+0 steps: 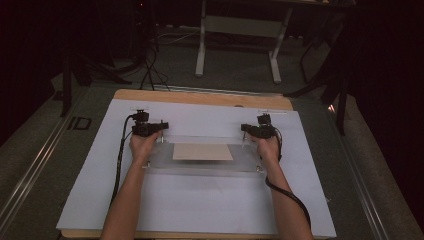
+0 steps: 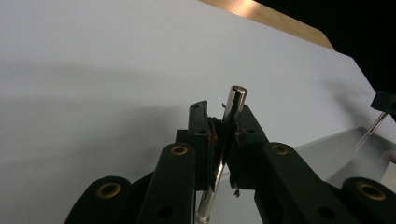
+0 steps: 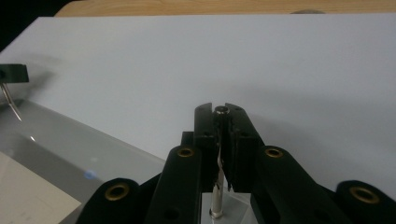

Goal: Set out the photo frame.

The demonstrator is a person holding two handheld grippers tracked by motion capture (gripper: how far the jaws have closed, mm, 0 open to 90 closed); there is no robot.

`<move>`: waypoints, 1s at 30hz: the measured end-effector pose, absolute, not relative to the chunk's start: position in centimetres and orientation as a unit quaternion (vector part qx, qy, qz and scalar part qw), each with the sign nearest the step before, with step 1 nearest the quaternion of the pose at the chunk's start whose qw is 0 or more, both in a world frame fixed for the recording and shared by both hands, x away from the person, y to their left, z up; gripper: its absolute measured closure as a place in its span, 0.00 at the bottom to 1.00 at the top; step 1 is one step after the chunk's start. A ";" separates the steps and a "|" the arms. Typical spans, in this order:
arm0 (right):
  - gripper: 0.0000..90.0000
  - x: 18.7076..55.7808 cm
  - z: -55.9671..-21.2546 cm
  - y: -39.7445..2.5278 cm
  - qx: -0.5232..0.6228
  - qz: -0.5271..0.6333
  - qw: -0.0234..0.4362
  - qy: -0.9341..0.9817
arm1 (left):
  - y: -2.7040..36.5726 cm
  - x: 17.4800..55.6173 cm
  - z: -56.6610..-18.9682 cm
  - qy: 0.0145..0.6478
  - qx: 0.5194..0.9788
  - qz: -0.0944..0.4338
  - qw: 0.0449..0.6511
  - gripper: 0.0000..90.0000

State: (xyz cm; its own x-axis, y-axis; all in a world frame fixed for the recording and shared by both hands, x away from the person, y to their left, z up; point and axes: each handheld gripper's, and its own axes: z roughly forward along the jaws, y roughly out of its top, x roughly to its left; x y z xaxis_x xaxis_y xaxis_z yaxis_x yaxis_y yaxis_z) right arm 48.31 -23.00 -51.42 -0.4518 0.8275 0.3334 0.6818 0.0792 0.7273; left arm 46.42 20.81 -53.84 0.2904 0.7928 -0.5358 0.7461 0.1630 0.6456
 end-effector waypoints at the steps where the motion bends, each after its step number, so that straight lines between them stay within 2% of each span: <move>1: 0.94 48.3 -51.4 -23.0 0.517 0.439 0.083 0.730 | 20.8 46.4 -53.8 0.595 0.646 0.024 0.477 0.90; 10: 0.90 46.2 -50.7 -23.7 0.496 0.446 0.119 0.735 | 20.8 46.4 -54.0 0.598 0.640 0.019 0.482 0.90; 30: 0.84 41.5 -48.9 -26.4 0.437 0.446 0.158 0.765 | 20.9 46.5 -54.2 0.602 0.634 0.010 0.486 0.89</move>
